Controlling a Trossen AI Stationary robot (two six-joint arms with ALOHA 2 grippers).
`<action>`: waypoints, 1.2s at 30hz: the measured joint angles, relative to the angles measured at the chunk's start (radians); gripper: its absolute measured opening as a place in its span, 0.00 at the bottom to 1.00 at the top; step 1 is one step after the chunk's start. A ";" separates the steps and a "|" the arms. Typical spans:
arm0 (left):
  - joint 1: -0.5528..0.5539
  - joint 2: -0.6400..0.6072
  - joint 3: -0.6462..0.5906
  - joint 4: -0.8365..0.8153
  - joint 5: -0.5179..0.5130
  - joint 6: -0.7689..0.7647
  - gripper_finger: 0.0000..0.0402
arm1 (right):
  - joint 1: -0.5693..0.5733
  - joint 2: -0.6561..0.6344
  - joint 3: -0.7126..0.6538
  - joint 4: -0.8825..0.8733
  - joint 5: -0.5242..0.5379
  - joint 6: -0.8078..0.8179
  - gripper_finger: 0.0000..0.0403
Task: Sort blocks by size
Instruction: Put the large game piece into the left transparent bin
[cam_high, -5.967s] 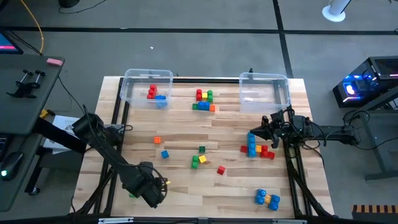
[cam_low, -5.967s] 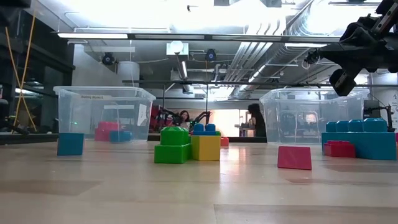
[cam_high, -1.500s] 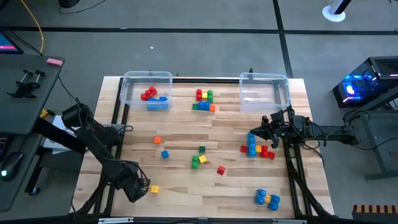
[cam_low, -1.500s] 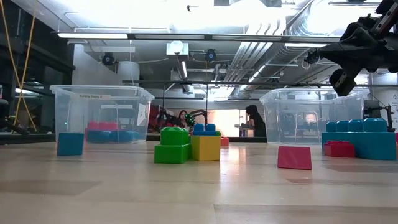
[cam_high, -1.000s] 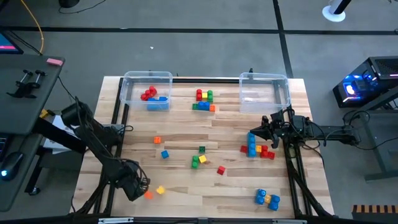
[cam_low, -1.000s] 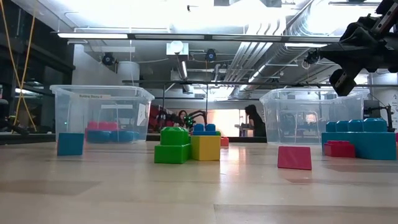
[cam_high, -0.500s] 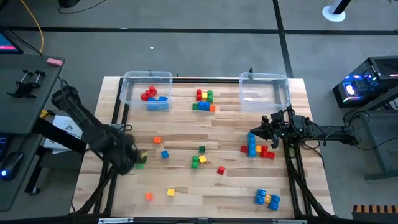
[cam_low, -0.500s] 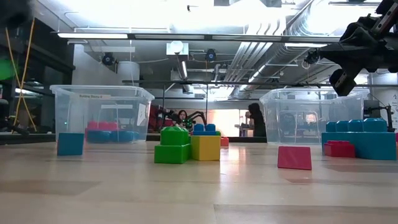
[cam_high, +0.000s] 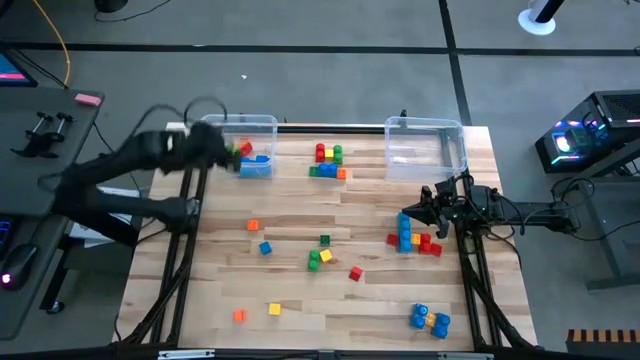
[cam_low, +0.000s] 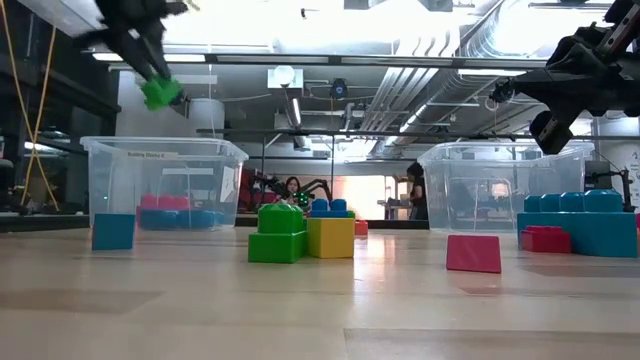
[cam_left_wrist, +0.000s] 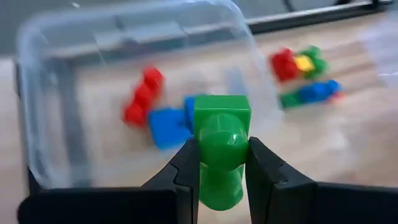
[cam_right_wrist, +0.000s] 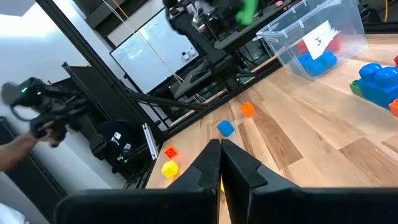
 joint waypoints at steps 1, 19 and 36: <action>0.087 0.018 0.000 0.035 0.046 0.089 0.13 | 0.000 0.000 0.000 0.000 0.000 0.000 0.01; 0.416 0.260 0.024 0.260 0.384 0.514 0.52 | 0.000 0.000 0.000 0.000 0.000 0.000 0.01; -0.134 0.512 0.240 0.321 0.421 0.251 0.52 | 0.000 0.000 0.000 0.000 0.000 0.000 0.01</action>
